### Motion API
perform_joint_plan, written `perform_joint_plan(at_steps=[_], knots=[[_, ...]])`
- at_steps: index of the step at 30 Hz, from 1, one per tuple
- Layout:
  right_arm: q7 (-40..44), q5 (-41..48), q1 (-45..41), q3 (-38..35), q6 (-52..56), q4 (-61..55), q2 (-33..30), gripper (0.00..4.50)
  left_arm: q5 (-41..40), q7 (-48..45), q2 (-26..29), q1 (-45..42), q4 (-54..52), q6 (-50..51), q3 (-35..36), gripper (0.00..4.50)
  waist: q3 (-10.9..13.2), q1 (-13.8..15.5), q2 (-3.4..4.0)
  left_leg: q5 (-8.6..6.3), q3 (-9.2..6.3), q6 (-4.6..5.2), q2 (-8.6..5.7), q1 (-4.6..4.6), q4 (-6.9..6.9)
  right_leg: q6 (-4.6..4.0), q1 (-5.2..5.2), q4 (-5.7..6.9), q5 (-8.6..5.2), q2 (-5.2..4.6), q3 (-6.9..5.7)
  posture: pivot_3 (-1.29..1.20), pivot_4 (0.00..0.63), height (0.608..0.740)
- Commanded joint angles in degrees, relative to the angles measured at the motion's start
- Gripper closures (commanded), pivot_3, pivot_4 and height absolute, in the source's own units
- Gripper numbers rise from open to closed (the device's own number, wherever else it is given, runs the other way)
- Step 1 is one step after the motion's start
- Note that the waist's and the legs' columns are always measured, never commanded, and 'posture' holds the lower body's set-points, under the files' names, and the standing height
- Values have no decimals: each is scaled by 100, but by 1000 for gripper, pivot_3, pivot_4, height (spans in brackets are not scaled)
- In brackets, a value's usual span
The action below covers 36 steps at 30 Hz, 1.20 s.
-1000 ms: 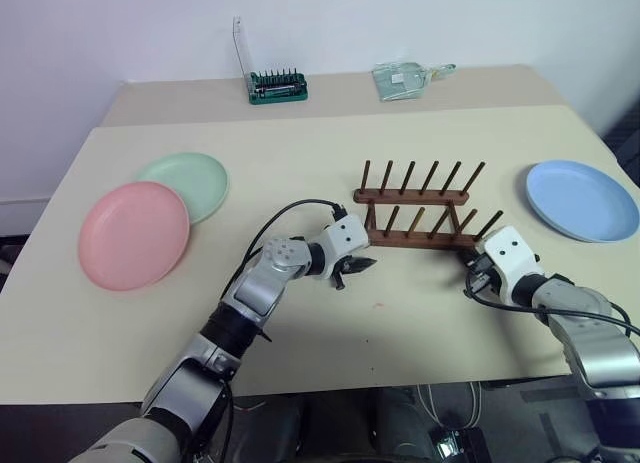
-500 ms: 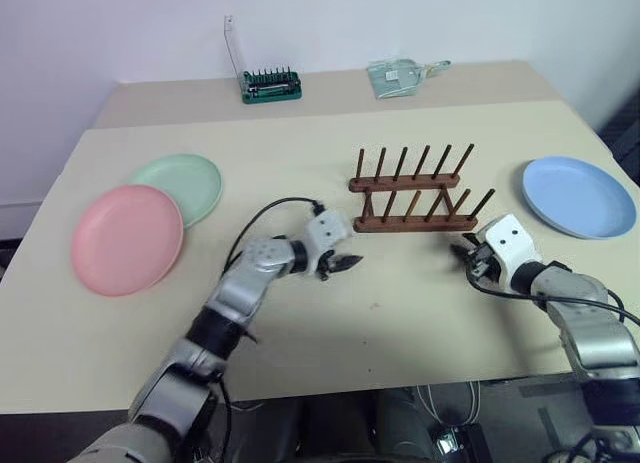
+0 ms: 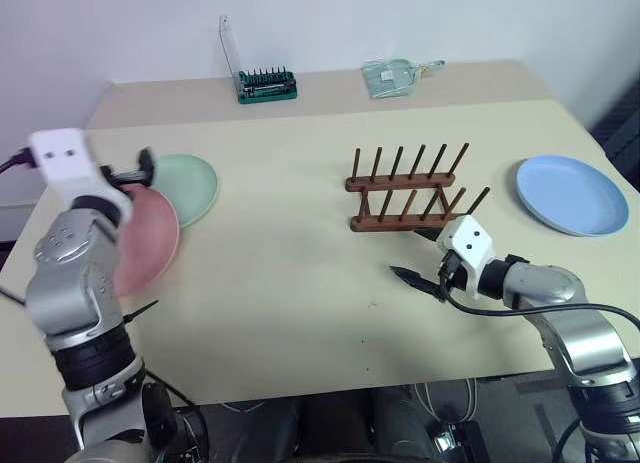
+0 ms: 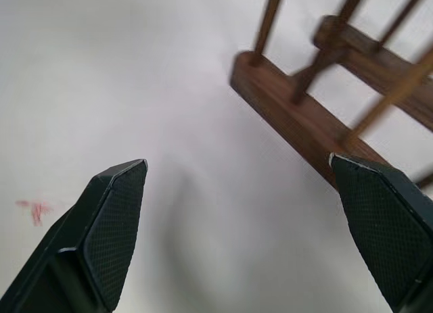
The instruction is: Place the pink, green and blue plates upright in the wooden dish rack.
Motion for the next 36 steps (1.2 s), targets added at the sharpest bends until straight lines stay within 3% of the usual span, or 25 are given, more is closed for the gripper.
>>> perform_joint_plan(at_steps=[1, 6, 14, 17, 23, 32, 36], knots=[[195, -70, -287, 132, -300, 249, 47, 81, 160, 832, -321, 403, -369, 265, 885, 0, 2, 1, -6, 0, 0, 0, 0, -2, 1, 0, -2, 1, 0, 0, 0, 0, 150, 740], [299, -173, -416, 289, -538, 502, 122, 81, -287, 1154, -843, 467, -479, 698, 1404, 0, 4, 161, -57, 4, -13, -8, 1, -3, 12, -4, 7, 6, 2, 0, -11, 0, 150, 740], [188, -190, -187, 223, -533, 189, 203, 81, -1124, 752, -851, 441, -97, 1431, 1306, 0, 2, 148, -60, 3, -11, -10, 1, 3, 15, -4, 11, 9, 2, 2, -11, 0, 150, 740], [100, -206, 8, 148, -526, 5, 161, 28, -1281, 879, -928, 353, 61, 1507, 1427, 1269, 2, 148, -61, 3, -10, -10, 1, 1, 13, -4, 7, 8, 2, 1, -10, 0, 150, 740], [0, -148, 318, -83, -451, -333, 74, 28, -1412, 995, -928, 377, 249, 1233, 1394, 4314, 2, 153, -60, 3, -9, -11, 2, 2, 13, -4, 7, 9, 2, 1, -9, 0, 150, 740], [458, 749, 66, -625, 348, -1021, -391, 14, -2198, 106, -1019, 547, -353, 144, 880, 4476, 2, 156, -63, 3, -10, -11, 1, 3, 14, -4, 14, 6, 2, 0, -10, 0, 150, 740], [281, 475, -736, -182, 242, -1442, -317, 14, -2250, -276, -741, 395, -691, -102, 50, 4476, 2, 138, -63, 3, -6, -12, 5, 3, 13, -5, 11, 5, 3, 2, -10, 0, 150, 740]])
